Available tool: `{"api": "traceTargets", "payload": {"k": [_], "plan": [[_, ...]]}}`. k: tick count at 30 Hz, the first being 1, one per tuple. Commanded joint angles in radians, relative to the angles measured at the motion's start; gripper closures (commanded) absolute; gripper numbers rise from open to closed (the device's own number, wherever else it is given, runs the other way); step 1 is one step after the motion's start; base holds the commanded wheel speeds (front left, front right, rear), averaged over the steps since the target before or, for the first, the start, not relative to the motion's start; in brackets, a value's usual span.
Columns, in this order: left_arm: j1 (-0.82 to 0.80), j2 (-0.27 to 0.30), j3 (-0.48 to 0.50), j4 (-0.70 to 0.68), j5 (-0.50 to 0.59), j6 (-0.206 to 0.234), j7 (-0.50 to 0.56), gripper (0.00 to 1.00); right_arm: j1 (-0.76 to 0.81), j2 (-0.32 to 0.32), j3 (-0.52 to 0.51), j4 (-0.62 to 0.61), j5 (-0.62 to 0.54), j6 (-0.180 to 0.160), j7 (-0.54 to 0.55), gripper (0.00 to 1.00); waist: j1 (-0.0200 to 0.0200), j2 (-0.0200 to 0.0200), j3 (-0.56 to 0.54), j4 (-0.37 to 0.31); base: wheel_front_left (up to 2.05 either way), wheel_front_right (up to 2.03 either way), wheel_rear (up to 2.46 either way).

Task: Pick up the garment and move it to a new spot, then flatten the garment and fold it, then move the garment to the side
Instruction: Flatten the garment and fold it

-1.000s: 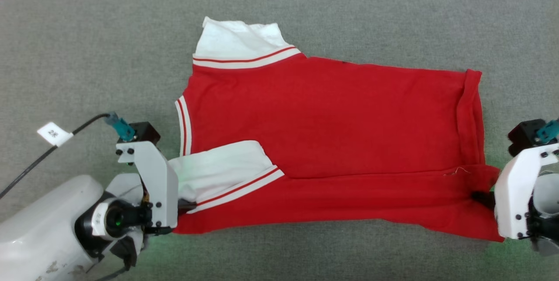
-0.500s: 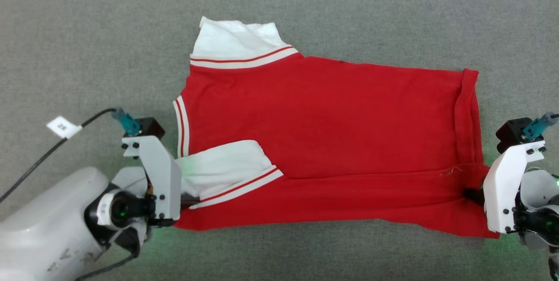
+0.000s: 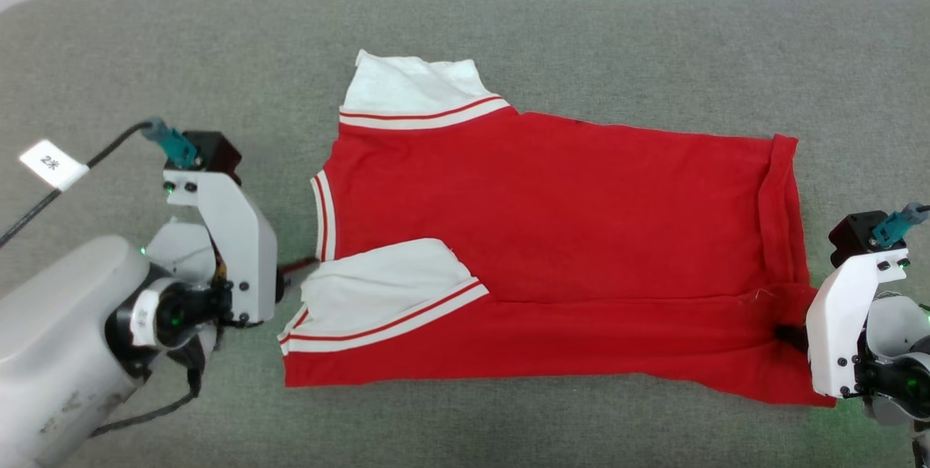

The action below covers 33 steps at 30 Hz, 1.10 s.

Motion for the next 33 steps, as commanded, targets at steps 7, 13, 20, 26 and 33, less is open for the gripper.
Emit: {"api": "traceTargets", "payload": {"k": [7,13,20,26,33], "plan": [[-0.046,-0.031,0.012,0.023,0.094,-0.022,-0.121,0.00,0.010,0.001,0.014,0.008,-0.029,-0.002,-0.128,0.00,0.0000,0.0000,-0.003,-0.001,0.00,0.00,0.00],[-0.084,-0.072,0.024,0.077,0.160,-0.082,-0.231,0.00,0.012,0.025,0.010,0.032,-0.062,-0.001,-0.326,0.00,0.0000,0.0000,0.002,-0.025,0.00,0.00,0.00],[-0.150,-0.102,0.034,0.150,0.219,-0.144,-0.311,0.00,0.055,0.027,-0.009,0.001,-0.150,-0.001,-0.614,0.00,0.0000,0.0000,0.012,-0.066,0.00,0.00,0.00],[-0.215,-0.106,0.034,0.213,0.249,-0.180,-0.307,0.00,0.109,0.080,-0.068,-0.064,-0.288,-0.001,-0.937,0.00,0.0000,0.0000,0.030,-0.130,0.00,0.00,0.00],[-0.310,-0.080,0.030,0.291,0.294,-0.225,-0.279,0.00,0.161,0.182,-0.073,-0.144,-0.423,-0.001,-1.208,0.00,0.0000,0.0000,0.092,-0.217,0.00,0.00,0.00]]}}
